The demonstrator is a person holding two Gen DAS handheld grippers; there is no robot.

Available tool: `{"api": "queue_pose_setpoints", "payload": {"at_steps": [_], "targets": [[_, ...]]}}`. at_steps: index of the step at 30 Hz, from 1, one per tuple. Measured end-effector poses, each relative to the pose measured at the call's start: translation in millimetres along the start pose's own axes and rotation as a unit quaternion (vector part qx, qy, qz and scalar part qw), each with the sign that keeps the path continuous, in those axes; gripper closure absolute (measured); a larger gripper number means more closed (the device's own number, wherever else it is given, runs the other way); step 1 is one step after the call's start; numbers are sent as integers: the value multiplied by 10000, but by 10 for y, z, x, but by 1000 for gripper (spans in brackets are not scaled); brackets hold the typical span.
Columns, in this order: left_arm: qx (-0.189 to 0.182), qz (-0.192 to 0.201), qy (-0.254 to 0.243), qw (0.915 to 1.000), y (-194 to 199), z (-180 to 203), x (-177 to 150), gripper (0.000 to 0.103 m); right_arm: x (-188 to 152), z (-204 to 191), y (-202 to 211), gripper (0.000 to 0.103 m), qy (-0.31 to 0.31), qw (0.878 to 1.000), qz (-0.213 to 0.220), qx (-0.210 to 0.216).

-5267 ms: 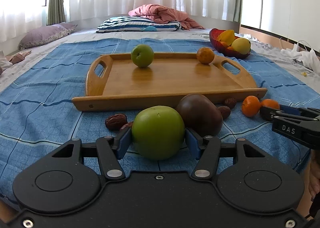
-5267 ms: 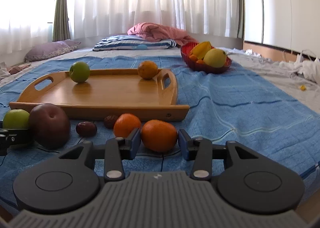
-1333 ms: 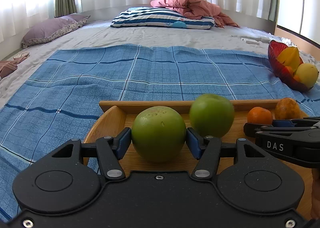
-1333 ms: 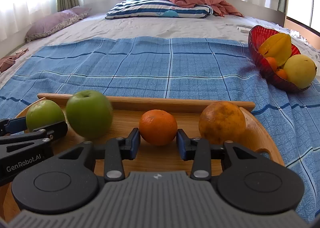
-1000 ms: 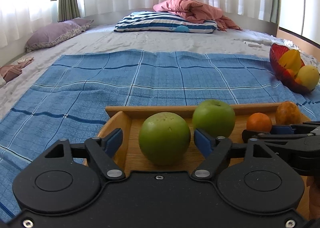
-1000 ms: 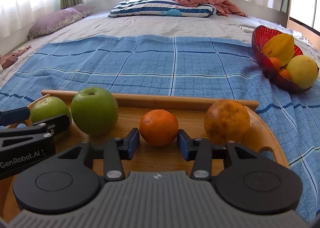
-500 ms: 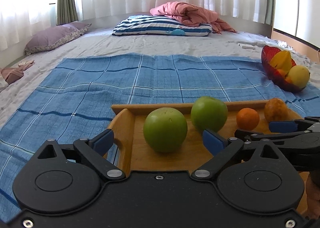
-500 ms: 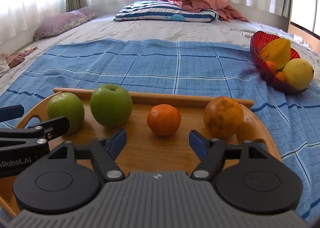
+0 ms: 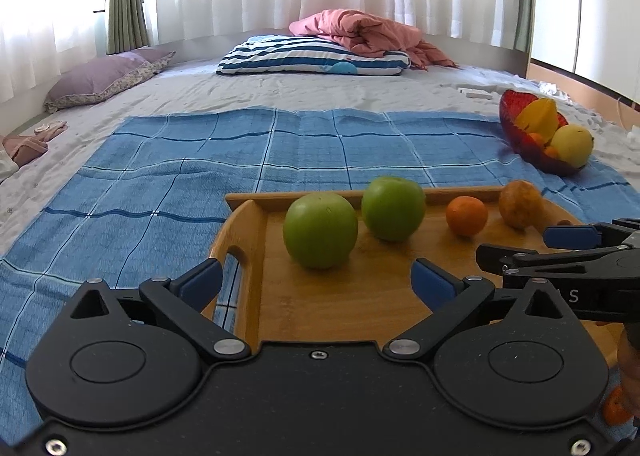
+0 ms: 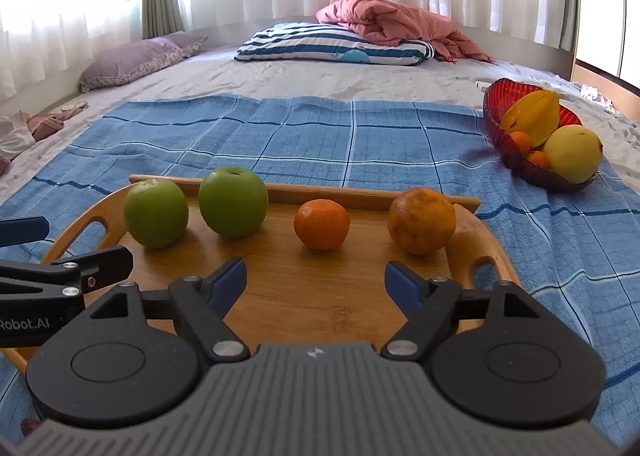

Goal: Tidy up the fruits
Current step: 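Open the left tool releasing the apple while the right tool releases the tangerine, then withdraw both tools from the tray toward the fruits lying on the blanket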

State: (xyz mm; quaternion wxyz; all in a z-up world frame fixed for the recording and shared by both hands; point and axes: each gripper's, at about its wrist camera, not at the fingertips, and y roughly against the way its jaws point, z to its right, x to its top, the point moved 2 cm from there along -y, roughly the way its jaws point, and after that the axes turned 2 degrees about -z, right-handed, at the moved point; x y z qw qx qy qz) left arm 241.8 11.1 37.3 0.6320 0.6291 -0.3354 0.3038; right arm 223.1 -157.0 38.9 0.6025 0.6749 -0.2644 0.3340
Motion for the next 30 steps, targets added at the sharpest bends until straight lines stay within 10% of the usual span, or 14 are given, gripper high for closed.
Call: {"api": "queue_pose_setpoints", "payload": {"at_steps": [30], "targets": [[-287, 182, 107, 9994, 880, -52, -548, 0, -523, 90, 776, 10, 47, 9980, 613, -170]]}}
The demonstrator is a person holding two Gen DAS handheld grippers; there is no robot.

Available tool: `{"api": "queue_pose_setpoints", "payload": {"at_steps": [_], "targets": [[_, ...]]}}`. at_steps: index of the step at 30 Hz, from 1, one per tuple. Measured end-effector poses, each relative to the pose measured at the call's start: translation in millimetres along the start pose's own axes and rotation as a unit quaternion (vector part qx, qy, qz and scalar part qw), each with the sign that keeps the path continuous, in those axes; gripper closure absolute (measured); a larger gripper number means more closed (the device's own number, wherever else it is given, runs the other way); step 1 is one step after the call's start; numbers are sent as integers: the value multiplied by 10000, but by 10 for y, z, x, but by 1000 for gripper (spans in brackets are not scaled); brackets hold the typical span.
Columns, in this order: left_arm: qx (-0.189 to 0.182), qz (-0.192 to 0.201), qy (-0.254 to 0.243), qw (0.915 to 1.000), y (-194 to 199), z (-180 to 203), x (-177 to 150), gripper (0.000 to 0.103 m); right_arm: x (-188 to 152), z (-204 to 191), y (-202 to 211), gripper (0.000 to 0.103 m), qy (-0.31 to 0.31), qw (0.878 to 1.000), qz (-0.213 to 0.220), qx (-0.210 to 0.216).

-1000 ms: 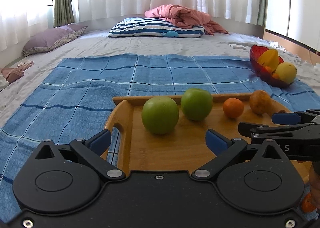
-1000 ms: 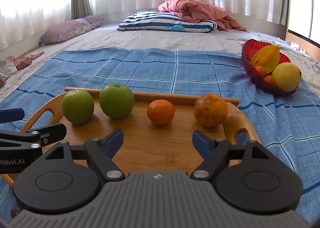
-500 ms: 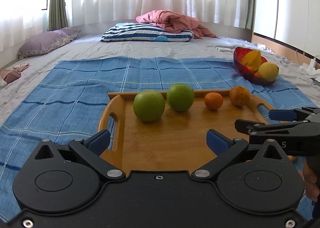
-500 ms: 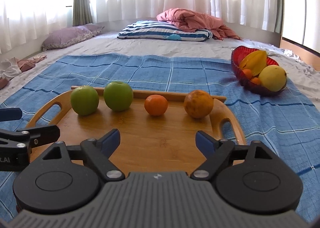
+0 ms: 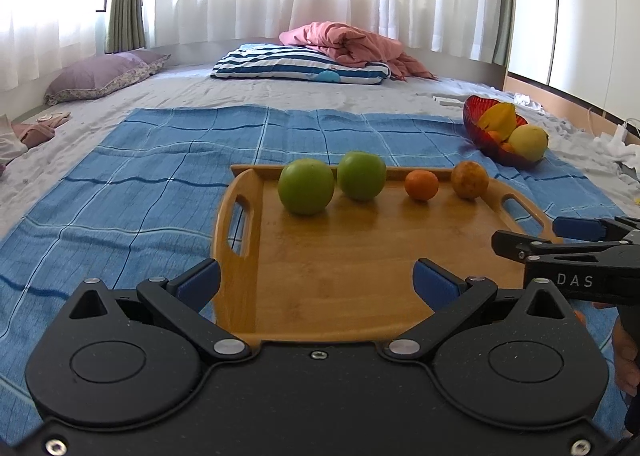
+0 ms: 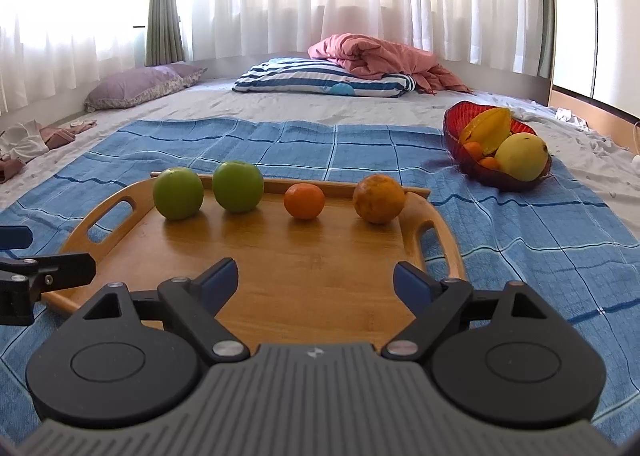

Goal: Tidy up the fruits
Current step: 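Withdraw both tools from the tray toward the fruits lying on the blanket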

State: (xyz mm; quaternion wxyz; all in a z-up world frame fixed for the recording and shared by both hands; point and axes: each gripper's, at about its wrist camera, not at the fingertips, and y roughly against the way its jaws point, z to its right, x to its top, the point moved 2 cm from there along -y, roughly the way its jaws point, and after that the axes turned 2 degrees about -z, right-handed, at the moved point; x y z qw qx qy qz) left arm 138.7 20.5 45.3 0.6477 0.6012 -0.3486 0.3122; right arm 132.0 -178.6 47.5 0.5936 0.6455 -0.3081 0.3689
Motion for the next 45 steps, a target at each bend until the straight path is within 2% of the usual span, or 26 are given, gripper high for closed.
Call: {"api": "queue_pose_setpoints", "payload": {"at_steps": [15, 23, 30, 45], "targets": [[-14, 104, -80, 9999, 311, 32, -334, 0, -344, -36, 317, 7, 291, 9991, 288, -137], [-12, 64, -11, 10000, 382, 15, -479, 0, -530, -48, 436, 6, 346, 9986, 375, -158], [-150, -19, 218, 9996, 411, -54, -601, 0, -671, -44, 515, 4, 283, 9982, 484, -206], [139, 75, 30, 9999, 512, -18, -781, 0, -865, -18, 533, 3, 261, 9982, 423, -334]]}}
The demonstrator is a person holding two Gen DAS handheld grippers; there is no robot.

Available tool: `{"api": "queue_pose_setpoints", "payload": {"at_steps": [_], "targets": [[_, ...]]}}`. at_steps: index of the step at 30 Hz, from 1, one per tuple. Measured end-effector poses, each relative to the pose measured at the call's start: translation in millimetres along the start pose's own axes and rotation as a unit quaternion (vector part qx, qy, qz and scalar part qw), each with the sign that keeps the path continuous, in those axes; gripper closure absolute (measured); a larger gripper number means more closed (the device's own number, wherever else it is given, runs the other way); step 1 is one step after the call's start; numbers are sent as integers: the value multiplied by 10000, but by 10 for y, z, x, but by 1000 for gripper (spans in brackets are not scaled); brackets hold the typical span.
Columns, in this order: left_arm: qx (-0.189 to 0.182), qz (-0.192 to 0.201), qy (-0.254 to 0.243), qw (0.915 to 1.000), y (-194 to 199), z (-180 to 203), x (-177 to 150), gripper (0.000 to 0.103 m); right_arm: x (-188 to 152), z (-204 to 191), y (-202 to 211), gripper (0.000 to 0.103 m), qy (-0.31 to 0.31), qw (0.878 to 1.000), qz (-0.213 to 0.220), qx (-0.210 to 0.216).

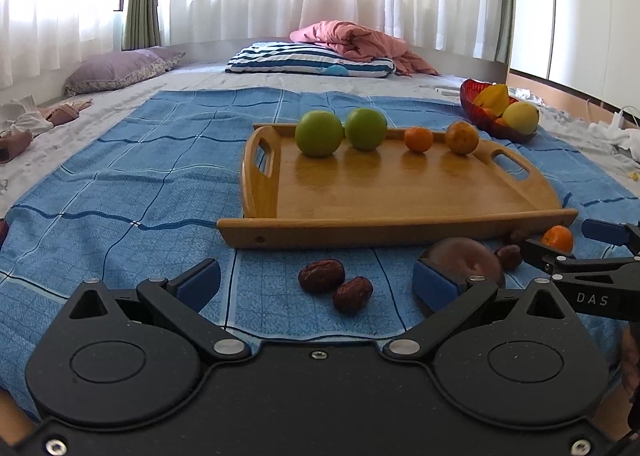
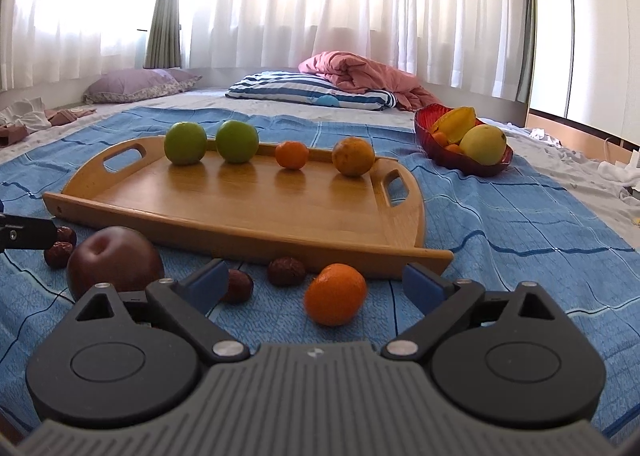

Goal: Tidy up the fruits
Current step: 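Withdraw both tools from the tray toward the fruits lying on the blanket, then grasp a brown date with the left tool while the right tool grasps a tangerine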

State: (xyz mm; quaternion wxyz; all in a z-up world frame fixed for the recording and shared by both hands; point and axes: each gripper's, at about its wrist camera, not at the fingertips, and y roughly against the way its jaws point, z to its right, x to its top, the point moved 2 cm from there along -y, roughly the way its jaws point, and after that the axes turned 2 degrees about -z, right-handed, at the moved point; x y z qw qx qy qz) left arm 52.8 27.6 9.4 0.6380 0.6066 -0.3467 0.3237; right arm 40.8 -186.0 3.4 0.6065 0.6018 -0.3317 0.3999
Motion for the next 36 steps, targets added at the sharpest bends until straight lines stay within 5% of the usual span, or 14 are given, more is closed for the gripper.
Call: {"api": "queue_pose_setpoints", "payload": {"at_steps": [8, 16, 24, 30, 36], "targets": [[-108, -64, 28, 9999, 27, 40, -58, 7, -38, 27, 17, 3, -45, 10000, 30, -64], [-149, -95, -126, 9998, 62, 133, -100, 30, -62, 50, 31, 7, -87, 9999, 64, -74], [-243, -195, -122, 9994, 16, 174, -103, 55, -72, 56, 35, 27, -165, 9999, 15, 12], [-294, -243, -123, 9992, -51, 206, -94, 59, -80, 66, 18, 47, -241, 9997, -53, -67], [-356, -350, -56, 9987, -137, 235, -113, 63, -86, 88, 12, 53, -332, 9994, -79, -85]]}}
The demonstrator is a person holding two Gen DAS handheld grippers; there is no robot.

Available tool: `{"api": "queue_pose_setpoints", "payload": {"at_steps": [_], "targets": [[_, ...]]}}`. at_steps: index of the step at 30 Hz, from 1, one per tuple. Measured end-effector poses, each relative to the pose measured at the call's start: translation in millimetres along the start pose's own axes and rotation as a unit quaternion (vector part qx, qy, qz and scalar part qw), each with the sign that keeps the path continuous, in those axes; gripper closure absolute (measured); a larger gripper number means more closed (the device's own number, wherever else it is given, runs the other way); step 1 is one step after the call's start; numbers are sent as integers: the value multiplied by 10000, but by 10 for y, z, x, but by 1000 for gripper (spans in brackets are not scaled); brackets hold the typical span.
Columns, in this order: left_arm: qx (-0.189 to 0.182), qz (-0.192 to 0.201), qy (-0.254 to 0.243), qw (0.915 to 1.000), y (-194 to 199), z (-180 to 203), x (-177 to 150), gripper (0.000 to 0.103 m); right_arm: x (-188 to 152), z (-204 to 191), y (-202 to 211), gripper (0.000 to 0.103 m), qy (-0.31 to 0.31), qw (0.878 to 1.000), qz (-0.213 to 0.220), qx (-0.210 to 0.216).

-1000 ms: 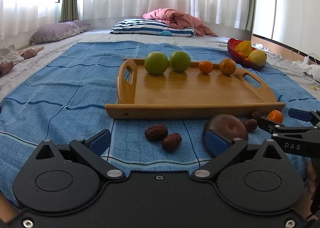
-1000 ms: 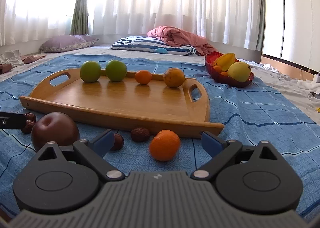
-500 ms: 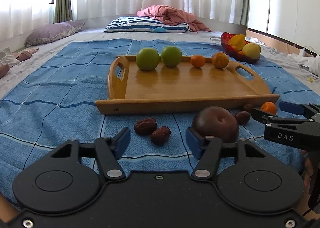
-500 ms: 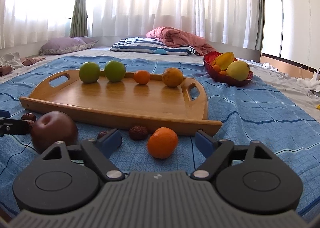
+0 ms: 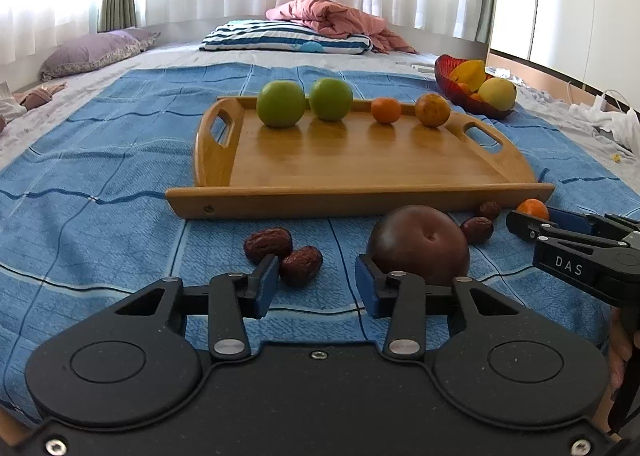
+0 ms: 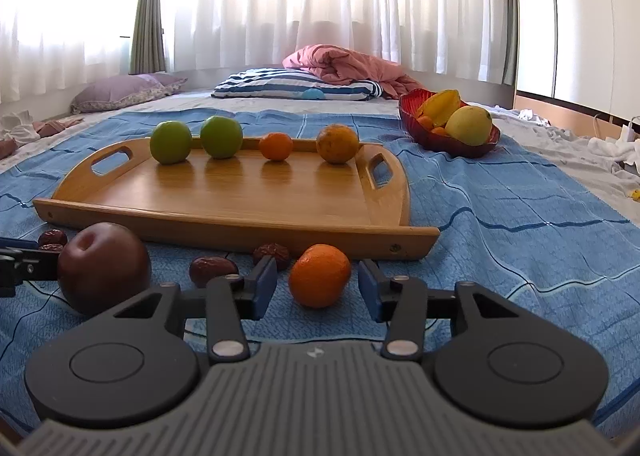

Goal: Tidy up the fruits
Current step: 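Grasp a brown date with the left tool while the right tool grasps a tangerine, then carry the date with the left tool while the right tool carries the tangerine over the tray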

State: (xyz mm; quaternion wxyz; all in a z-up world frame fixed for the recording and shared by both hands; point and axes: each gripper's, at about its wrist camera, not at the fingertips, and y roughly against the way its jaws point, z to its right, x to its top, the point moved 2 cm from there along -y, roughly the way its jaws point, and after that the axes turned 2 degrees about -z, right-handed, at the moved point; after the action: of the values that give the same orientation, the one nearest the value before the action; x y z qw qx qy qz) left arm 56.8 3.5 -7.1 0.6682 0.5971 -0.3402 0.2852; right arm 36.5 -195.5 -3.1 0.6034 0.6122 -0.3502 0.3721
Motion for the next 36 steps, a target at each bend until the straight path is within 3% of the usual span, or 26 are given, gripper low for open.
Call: {"api": "queue_pose_setpoints", "payload": {"at_steps": [5, 12, 30, 36], "targets": [[9, -25, 85, 10000, -34, -12, -17, 64, -22, 13, -17, 57, -11, 10000, -46, -5], [27, -28, 113, 9999, -57, -5, -10, 75, -46, 6, -21, 62, -1, 10000, -75, -30], [45, 38, -5, 10000, -154, 37, 24, 76, -48, 7, -55, 63, -15, 10000, -74, -61], [240, 136, -273, 9992, -169, 106, -5, 81, -56, 4, -94, 66, 45, 9999, -102, -131]]}}
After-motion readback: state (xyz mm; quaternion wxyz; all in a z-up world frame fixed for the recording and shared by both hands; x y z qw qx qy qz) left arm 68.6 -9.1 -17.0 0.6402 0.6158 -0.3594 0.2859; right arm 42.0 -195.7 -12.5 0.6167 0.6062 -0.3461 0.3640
